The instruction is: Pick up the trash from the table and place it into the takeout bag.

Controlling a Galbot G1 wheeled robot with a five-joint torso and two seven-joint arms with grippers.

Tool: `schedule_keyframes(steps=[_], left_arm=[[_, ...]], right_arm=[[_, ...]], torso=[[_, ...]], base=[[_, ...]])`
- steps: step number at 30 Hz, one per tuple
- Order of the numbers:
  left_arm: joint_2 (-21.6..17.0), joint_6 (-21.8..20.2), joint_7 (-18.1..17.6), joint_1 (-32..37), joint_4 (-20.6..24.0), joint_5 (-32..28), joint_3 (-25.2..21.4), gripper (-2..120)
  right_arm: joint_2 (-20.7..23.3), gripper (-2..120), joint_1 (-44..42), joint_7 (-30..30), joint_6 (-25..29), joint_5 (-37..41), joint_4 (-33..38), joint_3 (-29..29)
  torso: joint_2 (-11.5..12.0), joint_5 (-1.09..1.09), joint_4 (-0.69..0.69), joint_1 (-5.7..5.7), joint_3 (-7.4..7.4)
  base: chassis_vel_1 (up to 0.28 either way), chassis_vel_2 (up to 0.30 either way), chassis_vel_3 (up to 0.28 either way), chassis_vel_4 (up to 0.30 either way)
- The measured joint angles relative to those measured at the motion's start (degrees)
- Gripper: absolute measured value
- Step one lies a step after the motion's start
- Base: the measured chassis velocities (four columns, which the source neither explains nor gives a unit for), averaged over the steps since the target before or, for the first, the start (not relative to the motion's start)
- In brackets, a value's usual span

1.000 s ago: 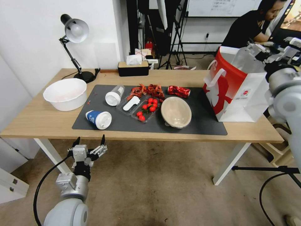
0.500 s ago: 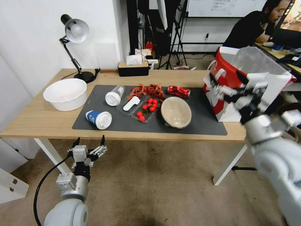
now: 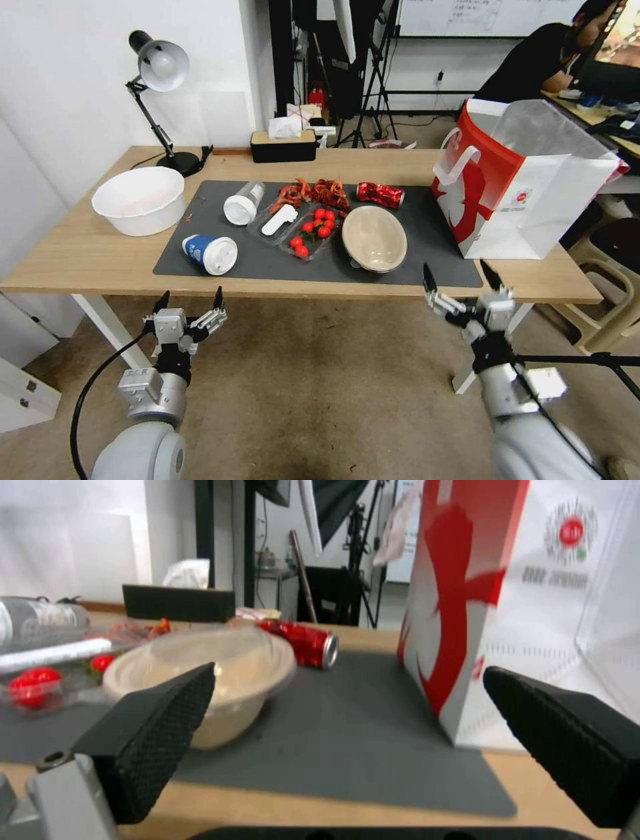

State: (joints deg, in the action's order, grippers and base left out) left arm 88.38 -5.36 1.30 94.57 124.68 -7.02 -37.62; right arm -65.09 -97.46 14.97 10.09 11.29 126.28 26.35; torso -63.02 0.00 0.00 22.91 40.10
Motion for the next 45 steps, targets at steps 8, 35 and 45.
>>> schedule_keyframes(steps=[8, 35, 45], left_arm=[[-0.1, 0.4, 0.0, 0.1, -0.2, 0.0, 0.1, 100], [-0.2, 0.7, 0.0, 0.3, -0.2, 0.0, -0.2, 100], [0.1, 0.8, 0.1, 0.0, -1.0, 0.1, -0.1, 100]], right_arm=[[-1.6, 100, -1.2, 1.6, 2.0, -1.0, -2.8, -2.5], [-1.8, 100, 2.1, 2.9, 0.2, 2.0, -4.0, -3.1], [-2.0, 100, 14.2, 2.1, -5.9, 25.9, -6.3, -9.0]], torso=[[0.0, 0.01, 0.0, 0.0, 0.0], [0.0, 0.0, 0.0, 0.01, 0.0], [0.0, 0.0, 0.0, 0.01, 0.01]], base=[[0.0, 0.0, 0.0, 0.0], [0.0, 0.0, 0.0, 0.0], [0.0, 0.0, 0.0, 0.0]])
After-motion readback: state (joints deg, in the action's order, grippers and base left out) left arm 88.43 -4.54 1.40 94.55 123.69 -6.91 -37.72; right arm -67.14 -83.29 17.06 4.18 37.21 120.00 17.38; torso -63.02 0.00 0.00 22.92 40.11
